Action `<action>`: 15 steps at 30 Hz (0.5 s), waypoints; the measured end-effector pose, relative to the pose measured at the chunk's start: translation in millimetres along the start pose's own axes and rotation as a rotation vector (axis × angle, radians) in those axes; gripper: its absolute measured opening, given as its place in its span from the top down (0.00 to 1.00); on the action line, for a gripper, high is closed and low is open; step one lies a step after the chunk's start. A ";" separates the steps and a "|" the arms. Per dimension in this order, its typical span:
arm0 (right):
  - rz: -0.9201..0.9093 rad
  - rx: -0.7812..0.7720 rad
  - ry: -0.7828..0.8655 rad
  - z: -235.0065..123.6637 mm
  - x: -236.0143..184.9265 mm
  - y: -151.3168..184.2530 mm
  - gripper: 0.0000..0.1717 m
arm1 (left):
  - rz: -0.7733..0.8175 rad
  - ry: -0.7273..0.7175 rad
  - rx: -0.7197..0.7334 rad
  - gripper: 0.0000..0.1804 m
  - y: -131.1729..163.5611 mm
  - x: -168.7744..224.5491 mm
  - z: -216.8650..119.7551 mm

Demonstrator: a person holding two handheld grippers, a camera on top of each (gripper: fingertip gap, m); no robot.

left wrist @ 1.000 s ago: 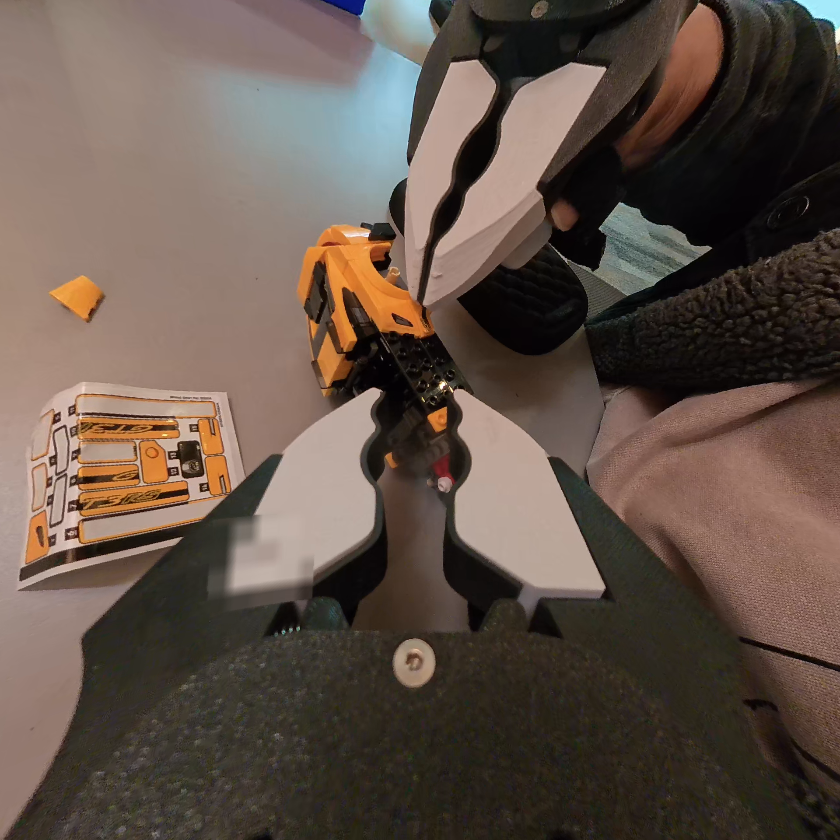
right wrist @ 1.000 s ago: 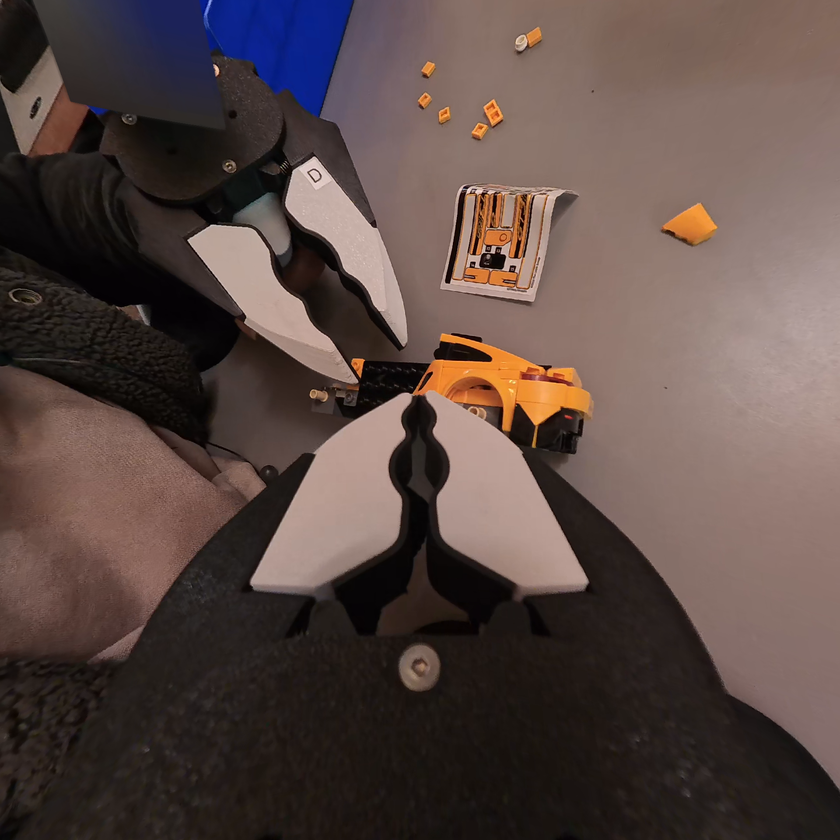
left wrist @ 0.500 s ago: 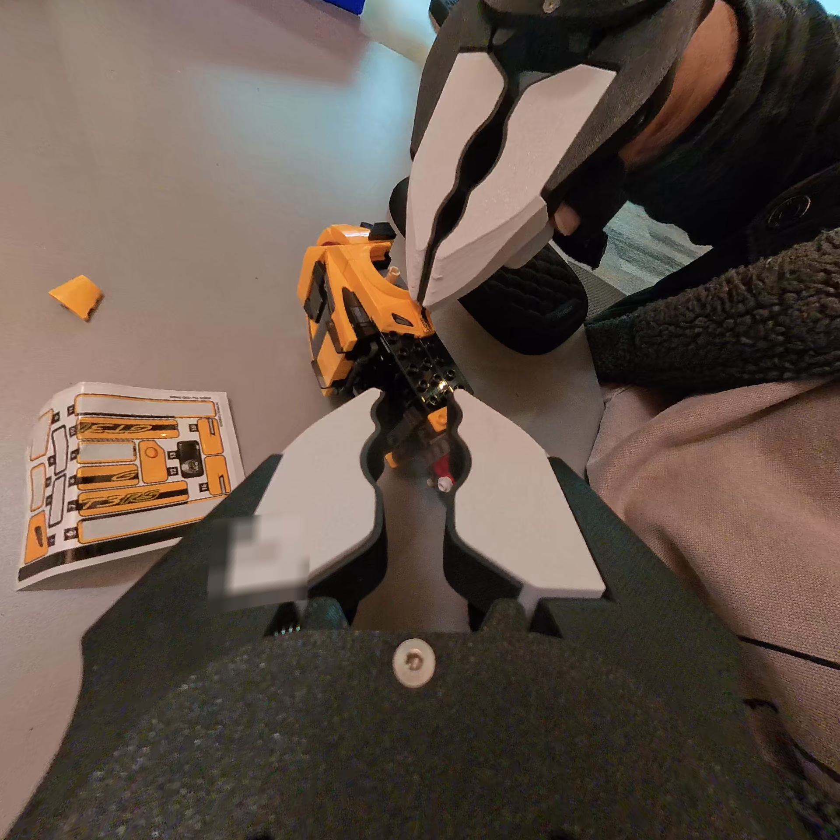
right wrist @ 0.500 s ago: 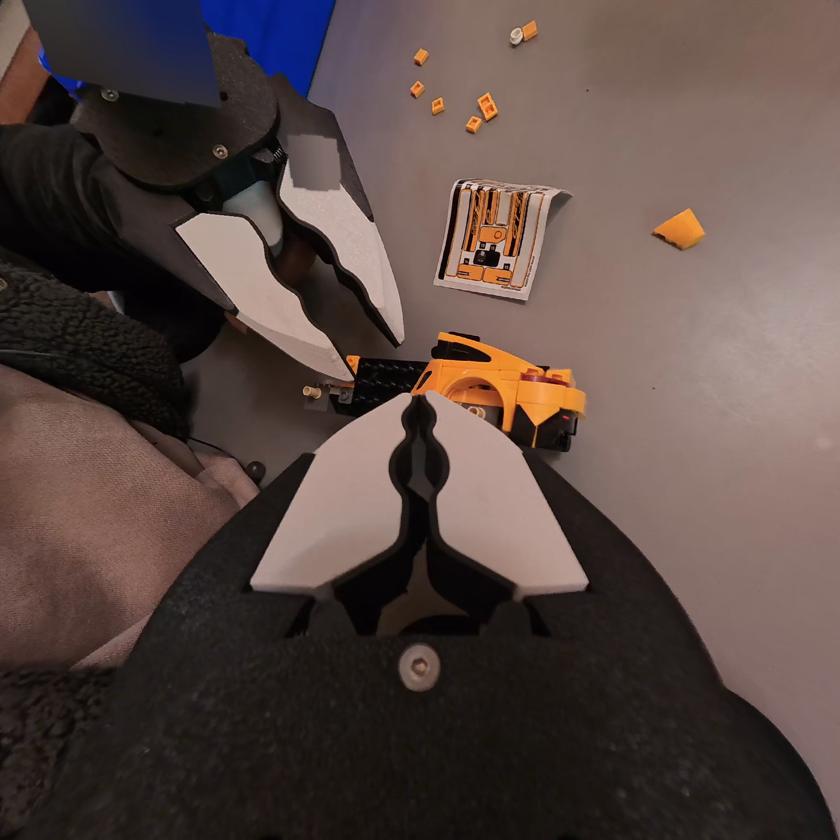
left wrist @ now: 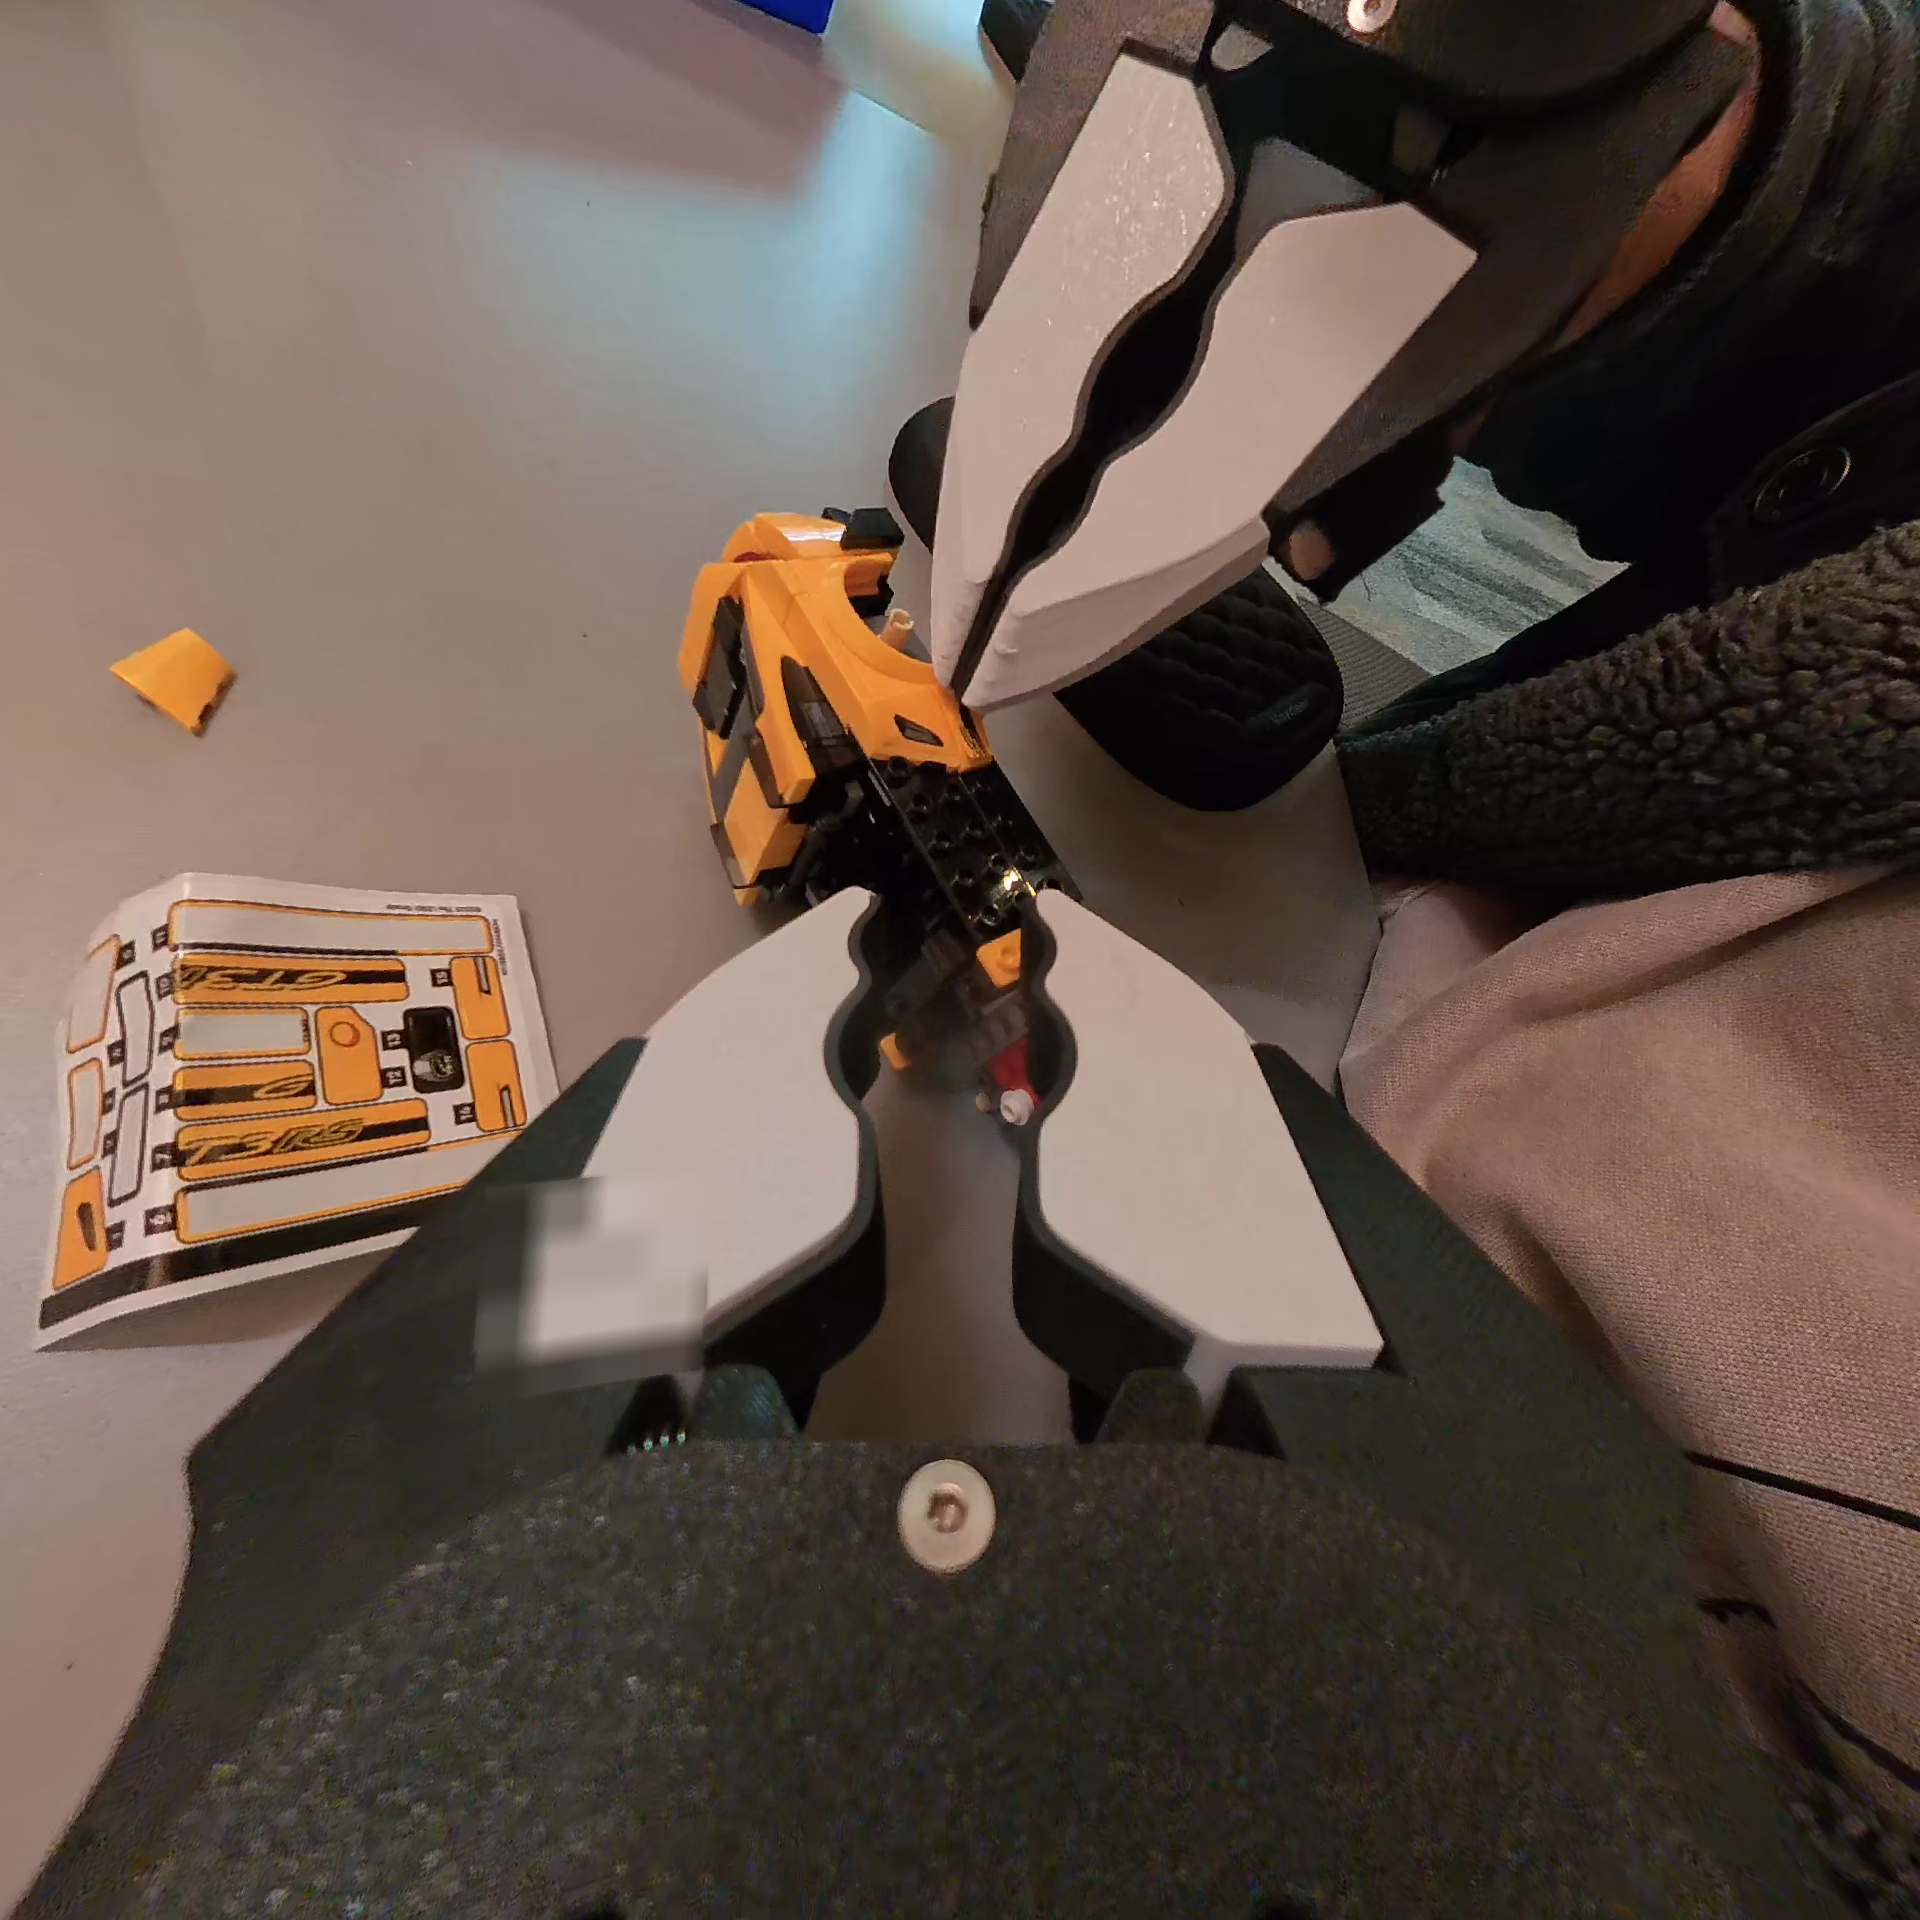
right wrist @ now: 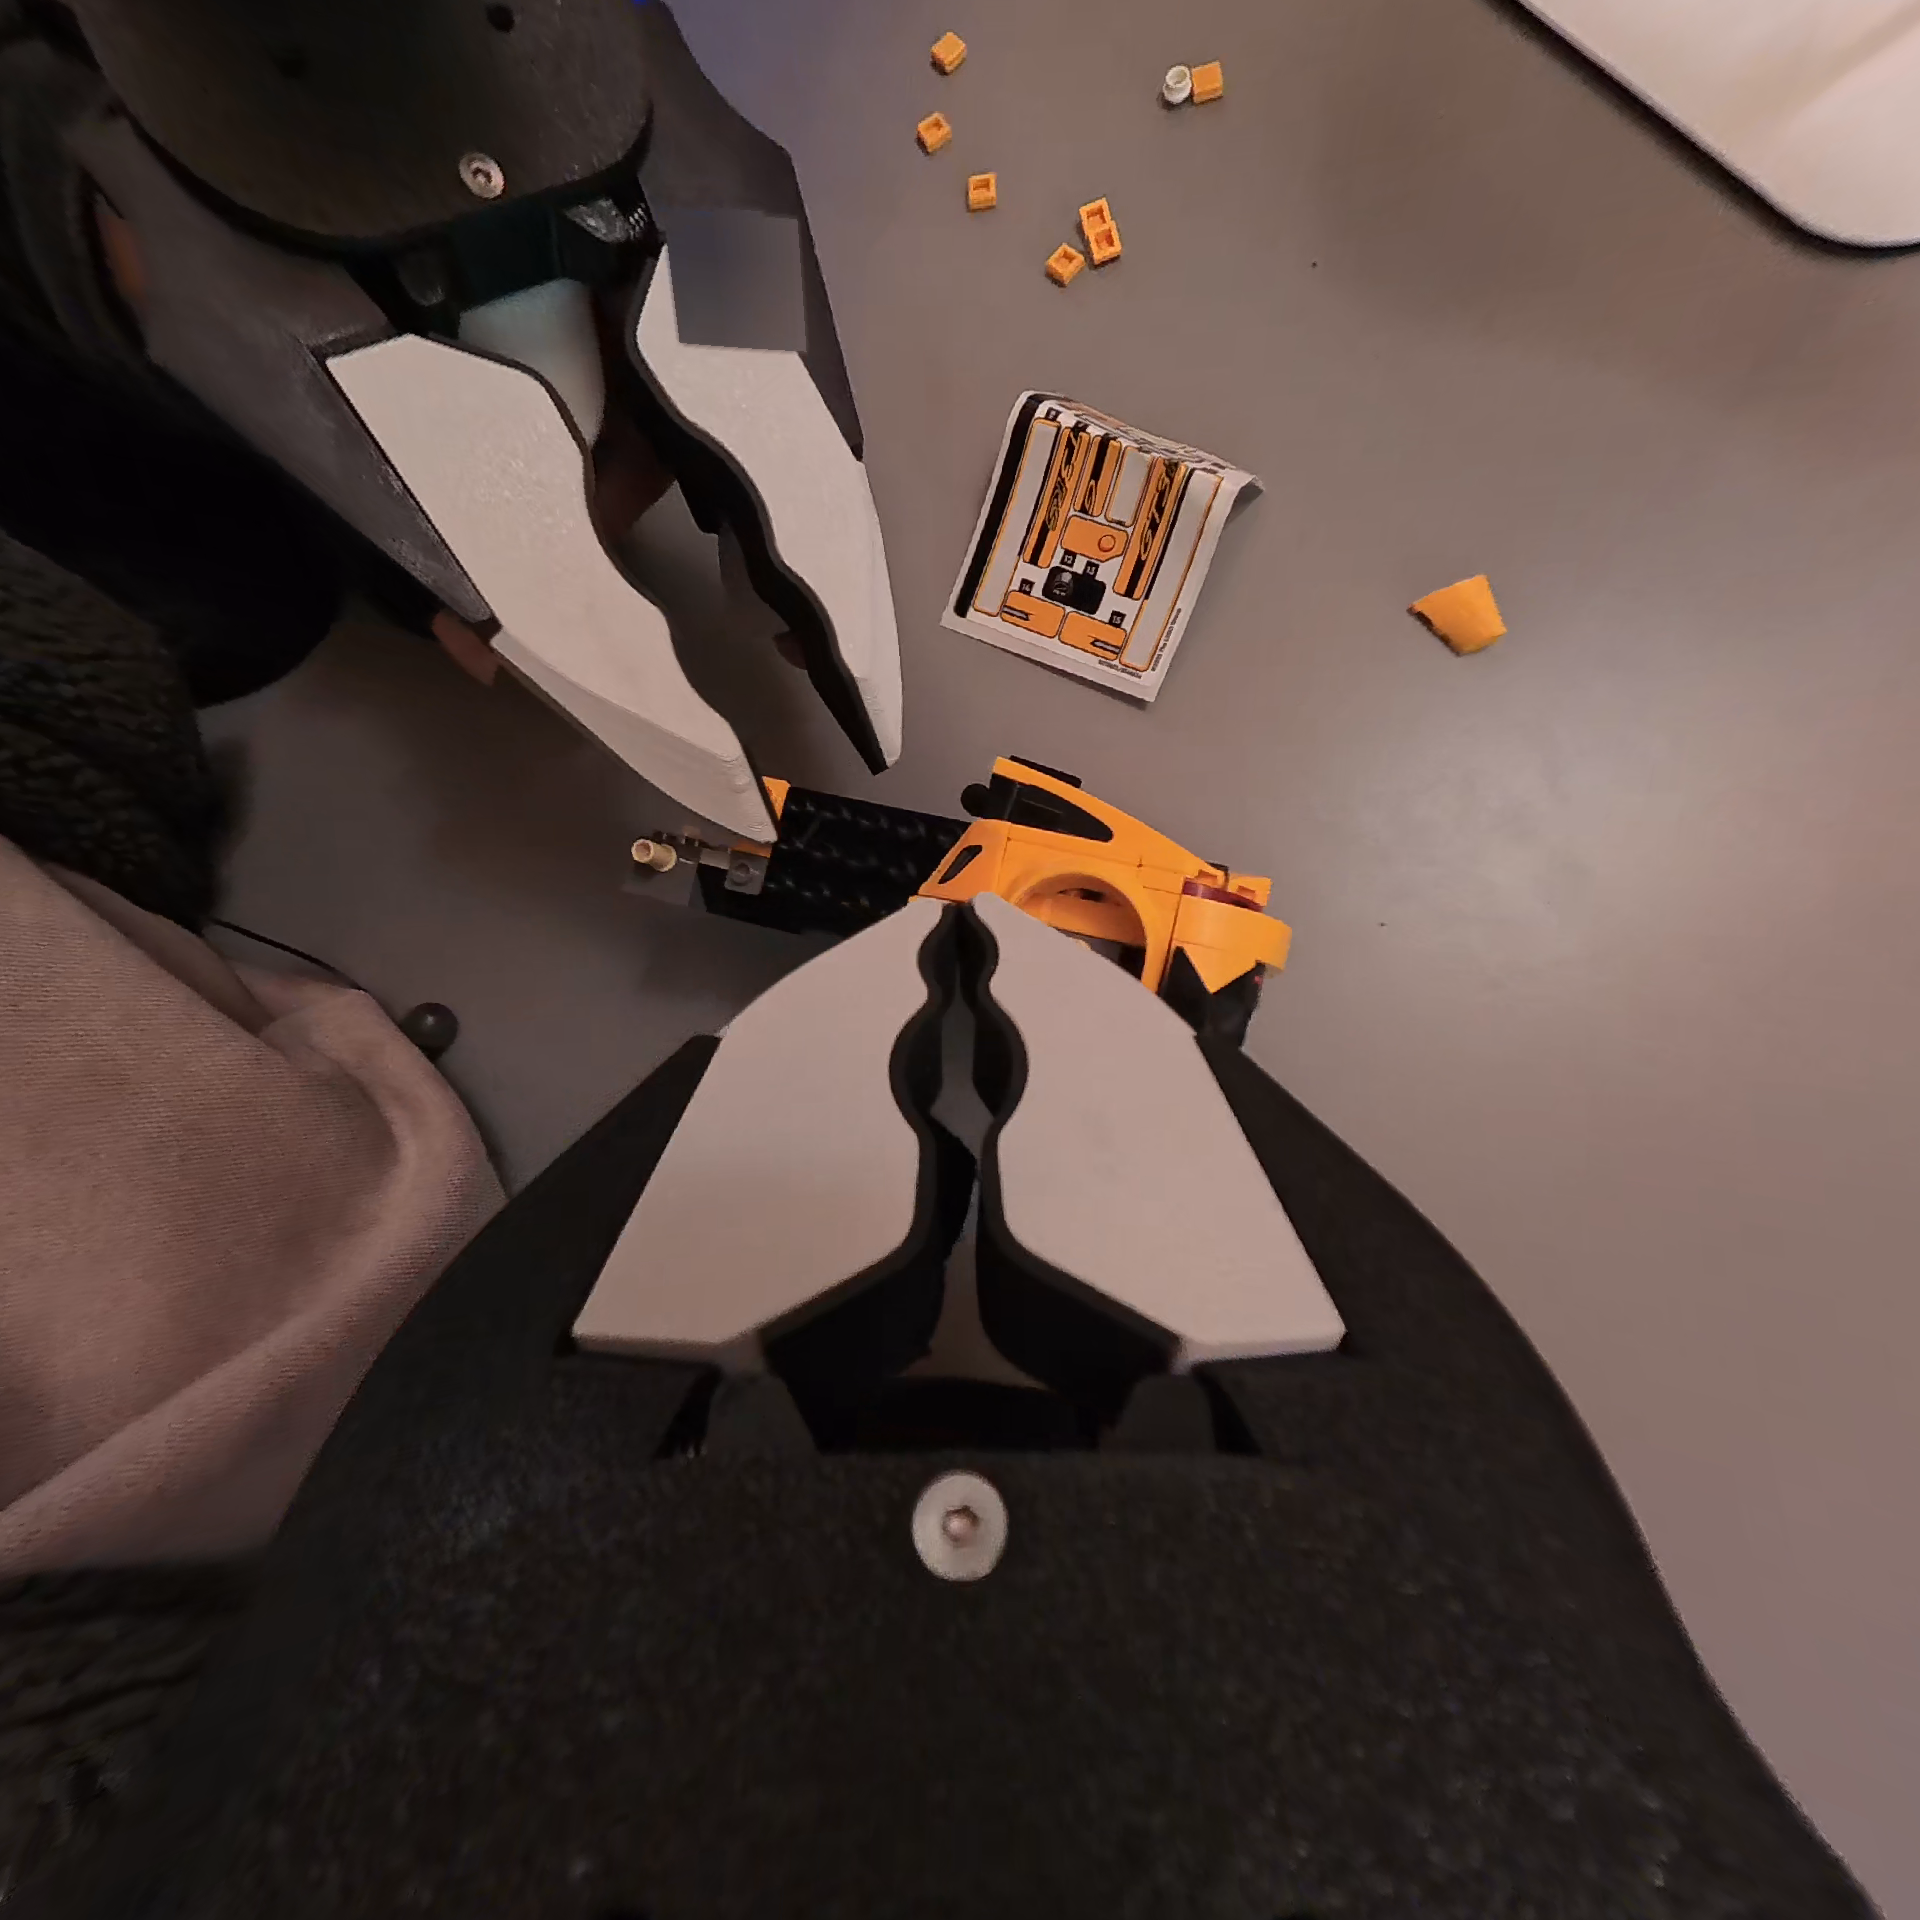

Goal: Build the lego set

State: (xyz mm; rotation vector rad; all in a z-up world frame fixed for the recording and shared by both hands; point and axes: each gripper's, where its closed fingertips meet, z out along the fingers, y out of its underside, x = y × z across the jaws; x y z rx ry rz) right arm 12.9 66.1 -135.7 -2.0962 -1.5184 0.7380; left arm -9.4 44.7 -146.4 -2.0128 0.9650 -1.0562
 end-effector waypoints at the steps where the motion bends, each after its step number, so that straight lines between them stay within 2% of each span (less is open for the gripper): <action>1: -0.021 -0.003 0.013 0.0 0.2 0.1 1.00 | 0.000 0.000 0.000 0.87 -0.1 0.0 0.0; 15: -0.251 -0.039 0.142 0.9 -1.6 0.7 0.94 | -0.001 -0.003 0.002 0.87 -0.2 0.0 -0.5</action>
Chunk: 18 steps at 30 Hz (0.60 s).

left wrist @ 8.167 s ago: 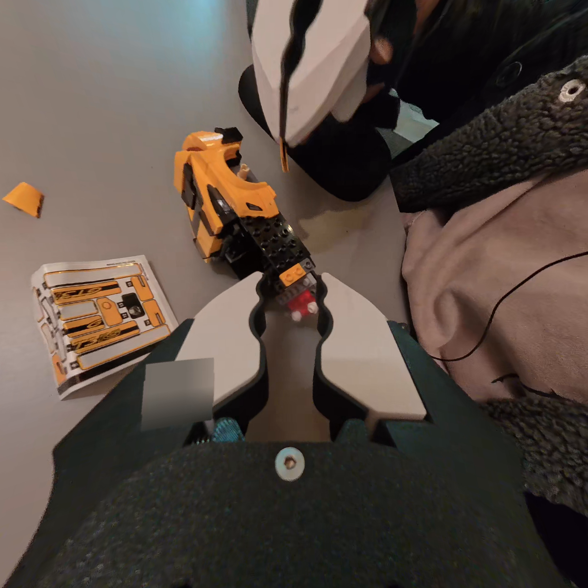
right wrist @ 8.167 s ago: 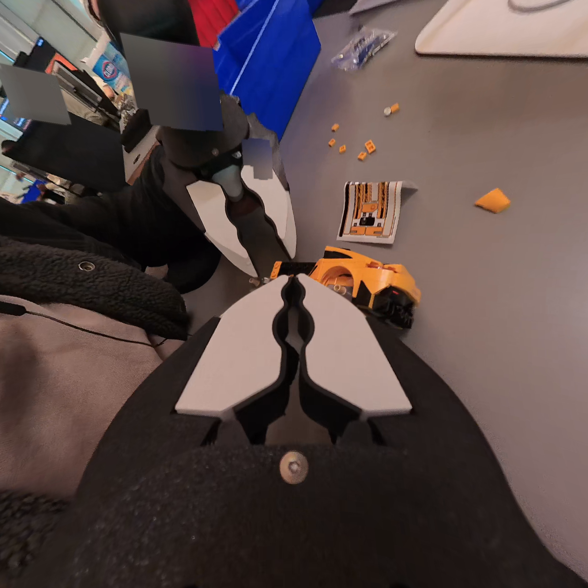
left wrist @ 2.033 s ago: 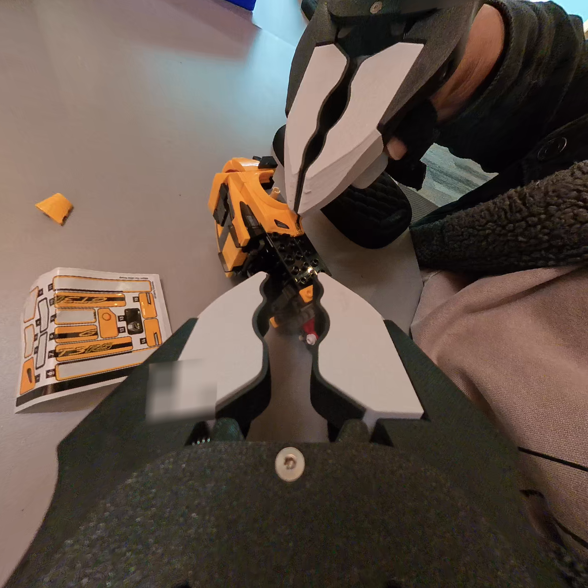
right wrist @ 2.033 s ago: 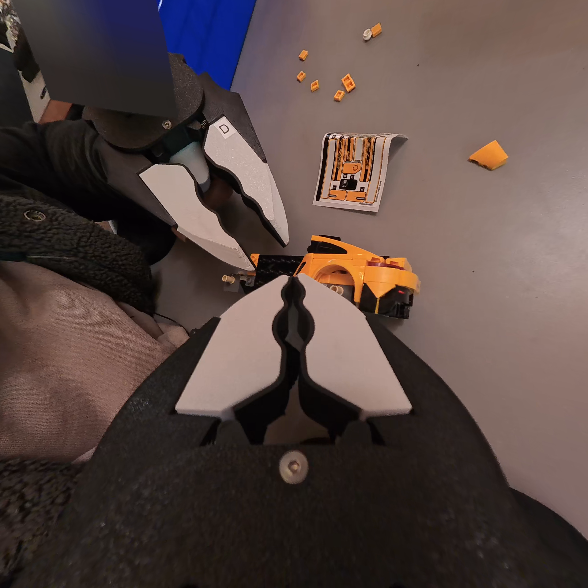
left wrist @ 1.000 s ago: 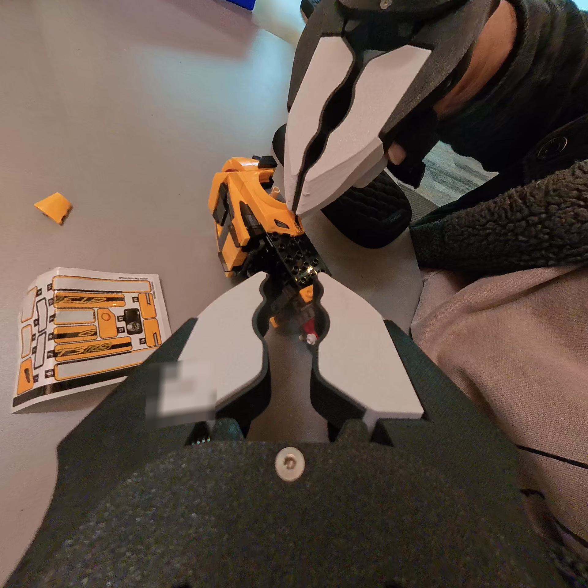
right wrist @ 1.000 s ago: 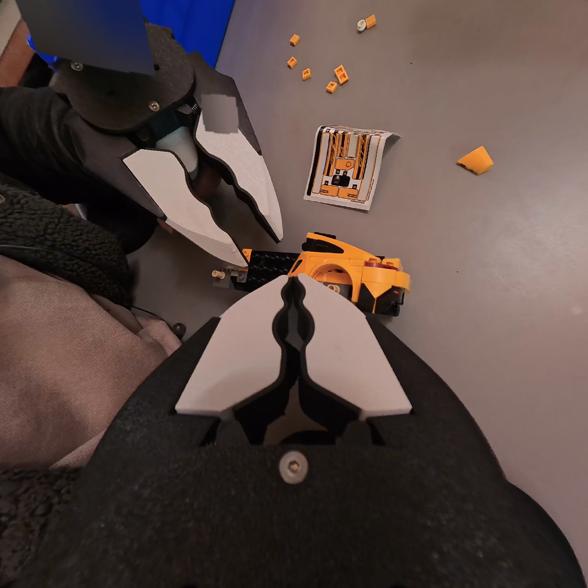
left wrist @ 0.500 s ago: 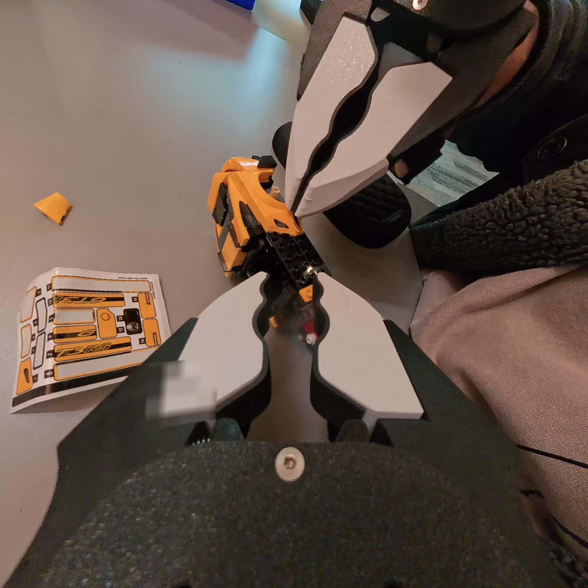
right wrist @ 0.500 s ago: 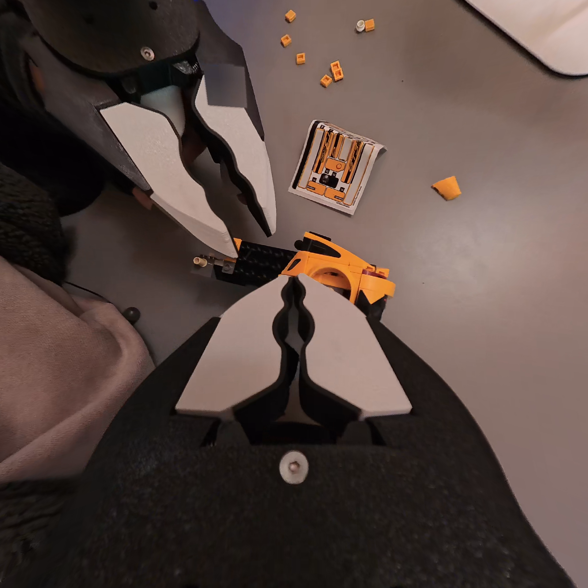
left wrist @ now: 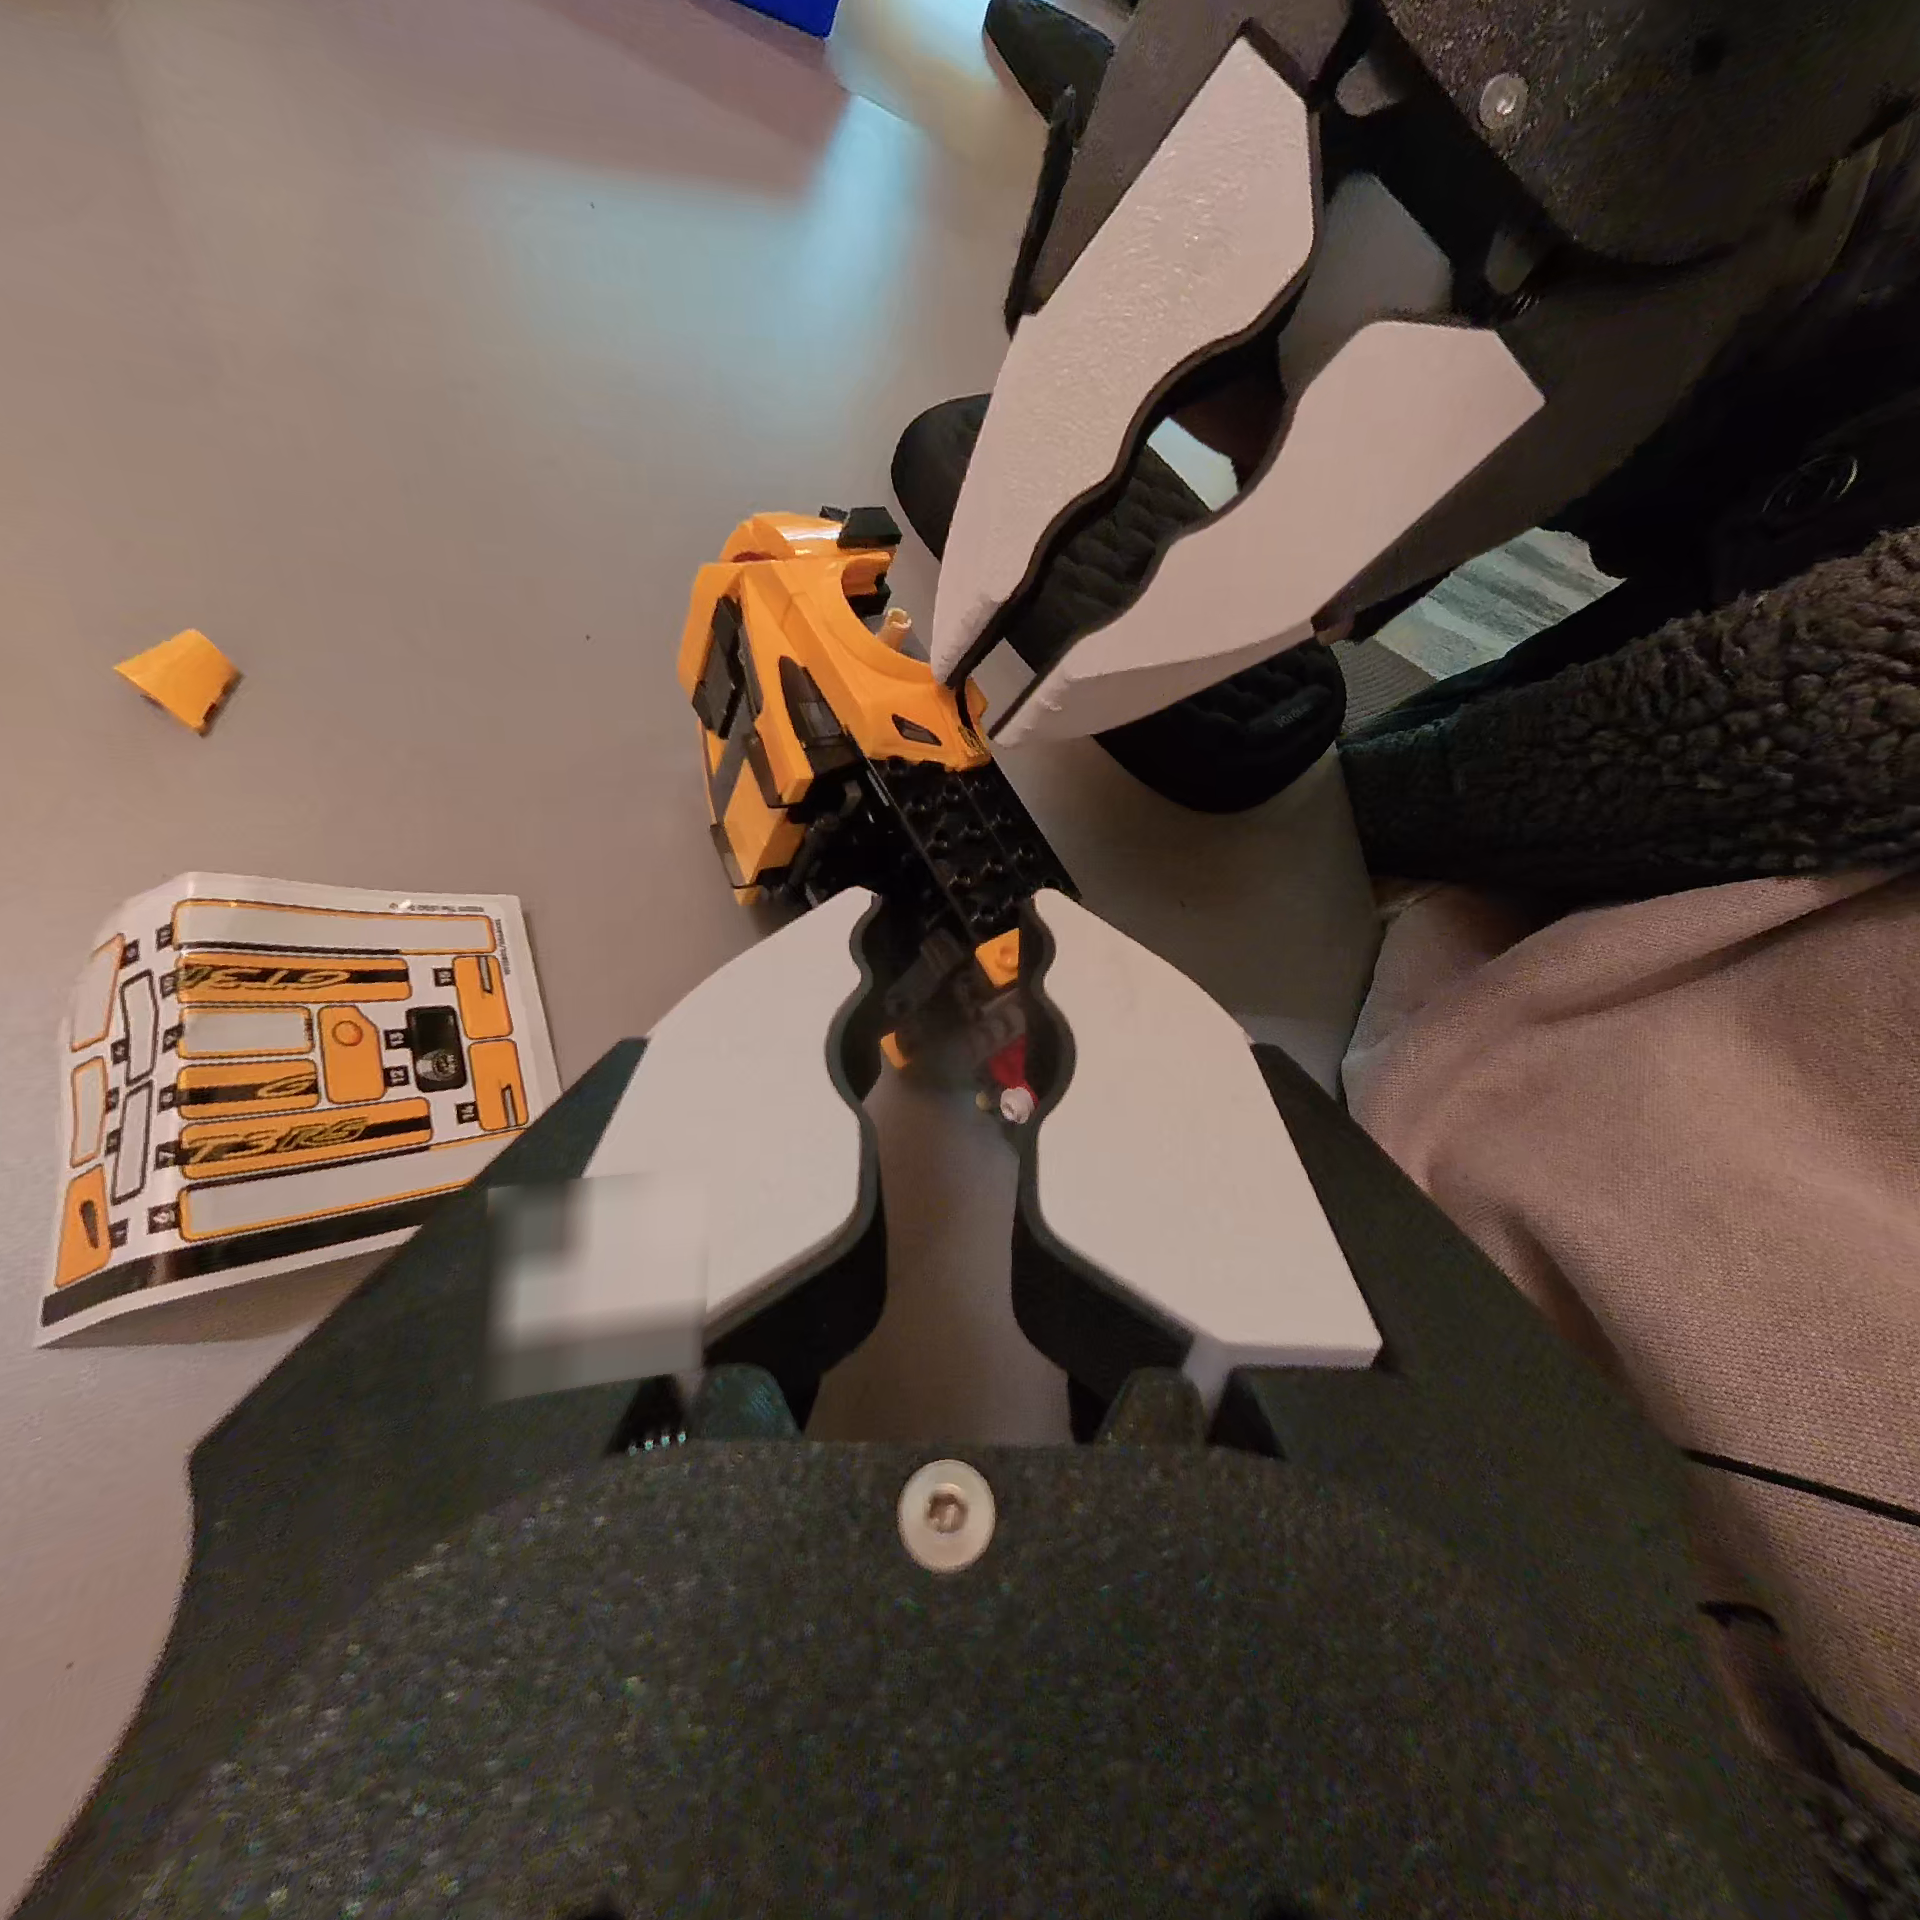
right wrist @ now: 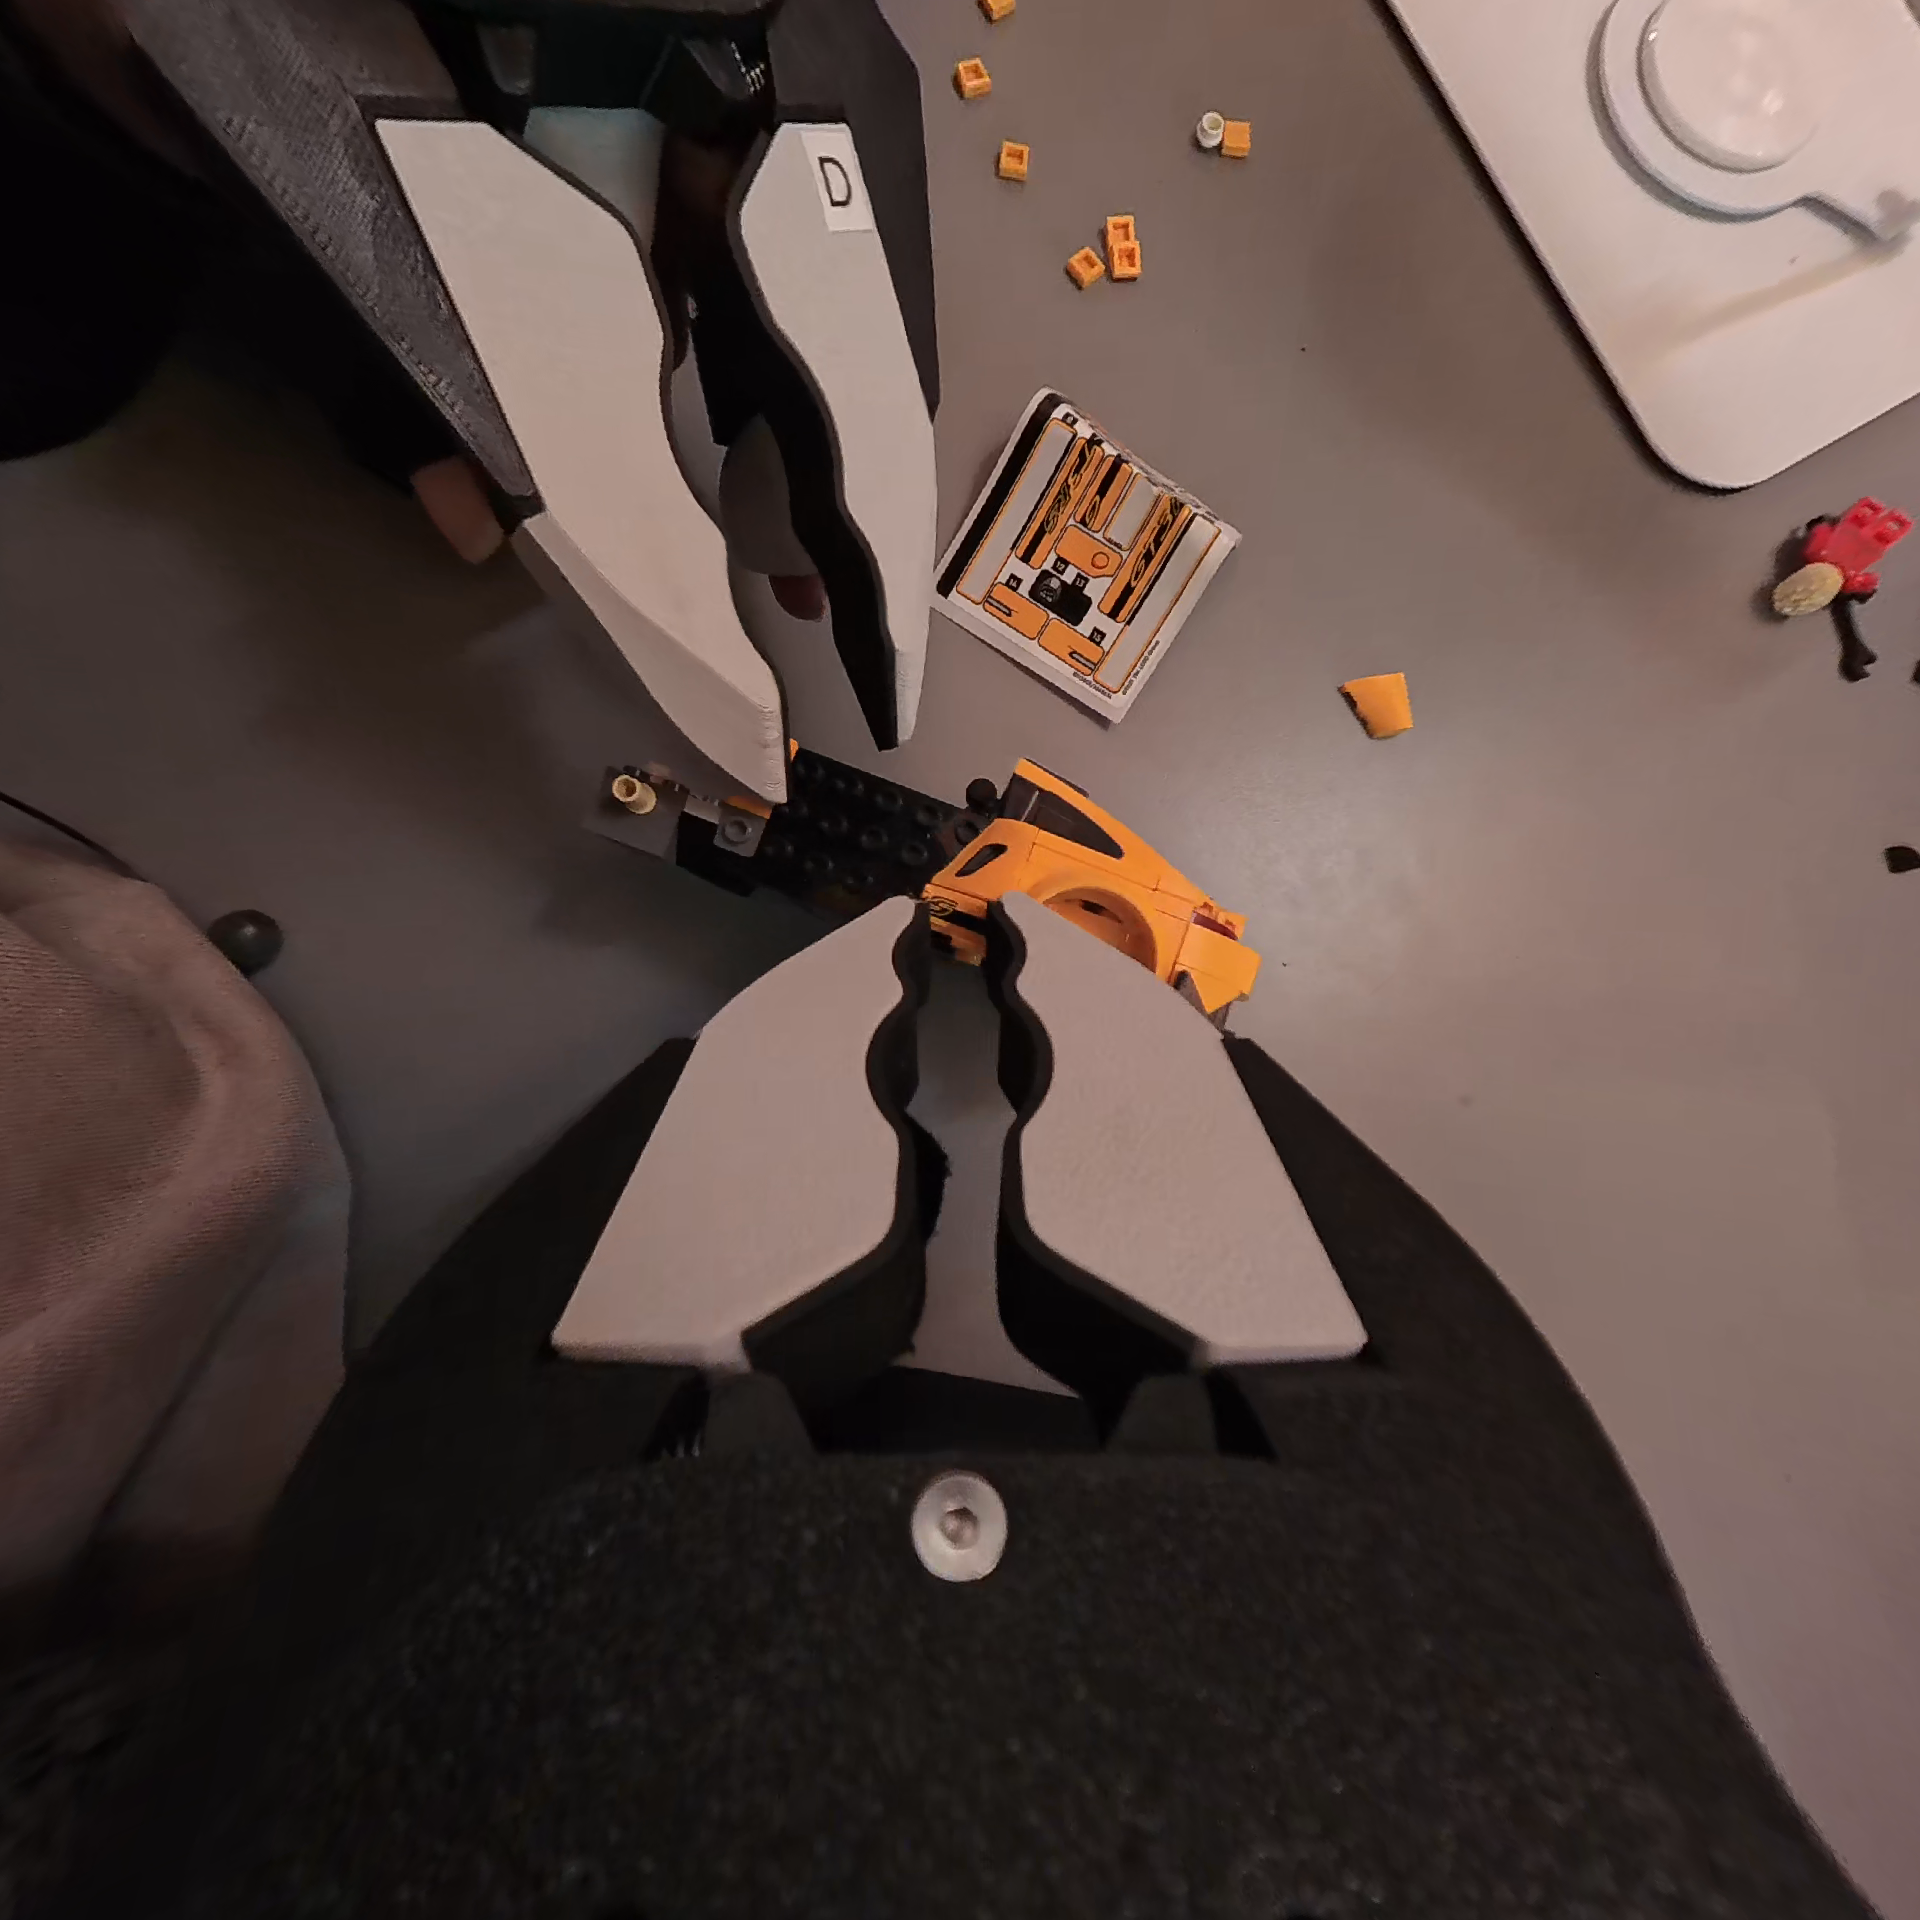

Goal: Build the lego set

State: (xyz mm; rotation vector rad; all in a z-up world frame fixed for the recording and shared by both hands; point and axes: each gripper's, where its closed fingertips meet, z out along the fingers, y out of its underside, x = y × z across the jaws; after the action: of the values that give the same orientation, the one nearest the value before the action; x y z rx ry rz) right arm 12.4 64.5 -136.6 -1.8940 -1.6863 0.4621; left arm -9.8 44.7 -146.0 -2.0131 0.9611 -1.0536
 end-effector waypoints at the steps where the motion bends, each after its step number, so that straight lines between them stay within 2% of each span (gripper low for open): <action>1: -0.009 -0.001 0.006 0.0 0.1 0.0 0.94 | 0.000 0.000 0.000 0.87 0.0 0.0 0.0; 18: -0.205 0.007 0.061 2.1 -9.2 1.6 0.80 | 0.002 0.000 0.002 0.88 0.1 0.5 0.1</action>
State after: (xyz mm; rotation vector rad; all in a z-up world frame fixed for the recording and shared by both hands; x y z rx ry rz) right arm 11.0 55.7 -140.3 -1.6898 -1.8123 0.3249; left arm -9.5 44.3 -145.9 -2.0096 0.9615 -1.0528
